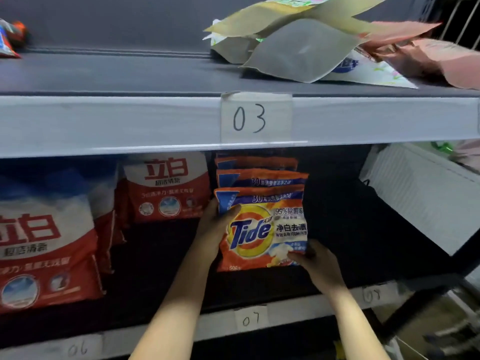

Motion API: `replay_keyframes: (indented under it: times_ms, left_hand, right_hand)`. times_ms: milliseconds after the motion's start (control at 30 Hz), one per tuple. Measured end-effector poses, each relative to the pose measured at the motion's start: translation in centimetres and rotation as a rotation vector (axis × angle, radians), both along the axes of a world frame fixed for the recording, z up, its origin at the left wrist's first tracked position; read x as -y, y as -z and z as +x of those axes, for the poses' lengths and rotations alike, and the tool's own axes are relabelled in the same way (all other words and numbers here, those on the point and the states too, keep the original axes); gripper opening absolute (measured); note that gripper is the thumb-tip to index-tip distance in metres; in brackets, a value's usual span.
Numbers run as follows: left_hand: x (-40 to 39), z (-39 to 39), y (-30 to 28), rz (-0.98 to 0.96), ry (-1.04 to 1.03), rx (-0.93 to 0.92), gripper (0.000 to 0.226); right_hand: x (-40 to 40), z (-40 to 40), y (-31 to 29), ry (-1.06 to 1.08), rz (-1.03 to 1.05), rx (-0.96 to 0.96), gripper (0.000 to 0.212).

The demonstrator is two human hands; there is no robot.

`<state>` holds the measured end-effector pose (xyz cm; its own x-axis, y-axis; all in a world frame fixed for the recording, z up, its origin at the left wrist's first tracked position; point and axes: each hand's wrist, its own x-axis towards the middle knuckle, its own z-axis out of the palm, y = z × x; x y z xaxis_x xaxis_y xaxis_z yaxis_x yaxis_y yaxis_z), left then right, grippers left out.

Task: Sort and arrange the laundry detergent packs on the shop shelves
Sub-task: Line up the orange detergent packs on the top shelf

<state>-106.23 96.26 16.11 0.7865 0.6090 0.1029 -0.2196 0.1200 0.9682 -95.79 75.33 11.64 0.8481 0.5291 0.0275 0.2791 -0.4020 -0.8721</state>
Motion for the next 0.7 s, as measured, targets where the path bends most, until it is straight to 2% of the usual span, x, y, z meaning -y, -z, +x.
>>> replay_keyframes:
  times_ms: [267,400,533,700]
  left_hand:
    - [2.3,1.1,-1.2,0.075,-0.275,0.005,0.026]
    - [5.1,-0.3,0.8,0.149,-0.281,-0.054,0.044]
    - [6.6,-1.7,5.9,0.288,-0.323,-0.260,0.070]
    - [7.7,-2.7,6.3,0.451,-0.401,-0.408,0.066]
  right_hand:
    - [0.3,1.9,-0.4,-0.129,0.050,-0.016,0.031]
    - [0.4,1.5,0.3,-0.126,0.046,0.068,0.033]
    - [0.4,1.5,1.2,-0.105,0.016,0.156,0.048]
    - [0.3,1.3,1.7,-0.075,-0.041,0.227,0.052]
